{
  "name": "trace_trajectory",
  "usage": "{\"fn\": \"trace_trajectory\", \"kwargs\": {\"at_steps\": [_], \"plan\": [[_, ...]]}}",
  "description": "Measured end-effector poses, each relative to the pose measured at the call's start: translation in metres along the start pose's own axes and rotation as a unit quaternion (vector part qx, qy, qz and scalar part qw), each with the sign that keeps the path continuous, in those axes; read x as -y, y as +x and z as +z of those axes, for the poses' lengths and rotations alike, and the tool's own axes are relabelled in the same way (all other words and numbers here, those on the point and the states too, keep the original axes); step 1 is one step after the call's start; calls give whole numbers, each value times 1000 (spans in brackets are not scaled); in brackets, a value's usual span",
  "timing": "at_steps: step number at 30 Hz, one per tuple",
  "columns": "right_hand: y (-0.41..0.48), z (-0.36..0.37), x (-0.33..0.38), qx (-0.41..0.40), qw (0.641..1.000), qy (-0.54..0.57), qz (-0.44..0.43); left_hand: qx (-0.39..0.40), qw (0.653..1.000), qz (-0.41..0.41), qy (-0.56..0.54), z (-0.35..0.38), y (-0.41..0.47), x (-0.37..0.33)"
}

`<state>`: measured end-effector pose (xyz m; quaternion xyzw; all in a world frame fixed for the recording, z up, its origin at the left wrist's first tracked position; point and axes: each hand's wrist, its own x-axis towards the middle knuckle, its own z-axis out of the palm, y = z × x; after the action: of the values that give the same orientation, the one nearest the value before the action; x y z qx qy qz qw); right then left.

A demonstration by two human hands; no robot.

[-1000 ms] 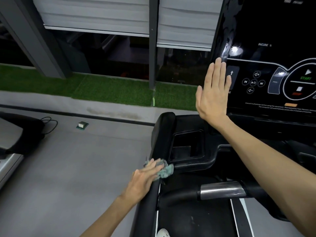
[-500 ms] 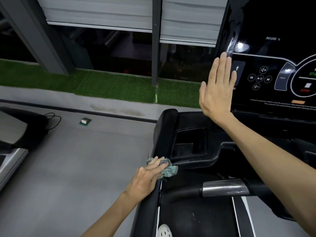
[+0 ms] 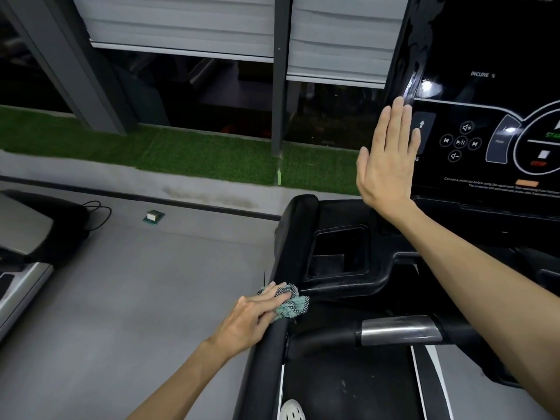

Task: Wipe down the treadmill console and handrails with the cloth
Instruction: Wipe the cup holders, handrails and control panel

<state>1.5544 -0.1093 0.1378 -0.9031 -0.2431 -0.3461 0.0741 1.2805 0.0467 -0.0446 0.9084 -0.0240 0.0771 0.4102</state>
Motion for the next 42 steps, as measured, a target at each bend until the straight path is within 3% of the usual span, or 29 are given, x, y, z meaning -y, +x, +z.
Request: {"fn": "trace_trajectory", "kwargs": {"at_steps": [8, 19, 27, 32, 42], "plan": [[0, 1, -1, -2, 1000, -1, 0, -13, 999, 18, 47, 11, 24, -12], [0, 1, 0, 5, 1000, -6, -2, -29, 999, 19, -6, 0, 0, 4], [-1, 1, -2, 7, 1000, -2, 1, 13, 999, 24, 45, 9, 33, -15], [0, -1, -1, 9, 1000, -6, 0, -7, 1000, 21, 9, 1, 16, -4], [0, -1, -1, 8, 1000, -2, 6, 0, 997, 52, 58, 16, 33, -12]]}}
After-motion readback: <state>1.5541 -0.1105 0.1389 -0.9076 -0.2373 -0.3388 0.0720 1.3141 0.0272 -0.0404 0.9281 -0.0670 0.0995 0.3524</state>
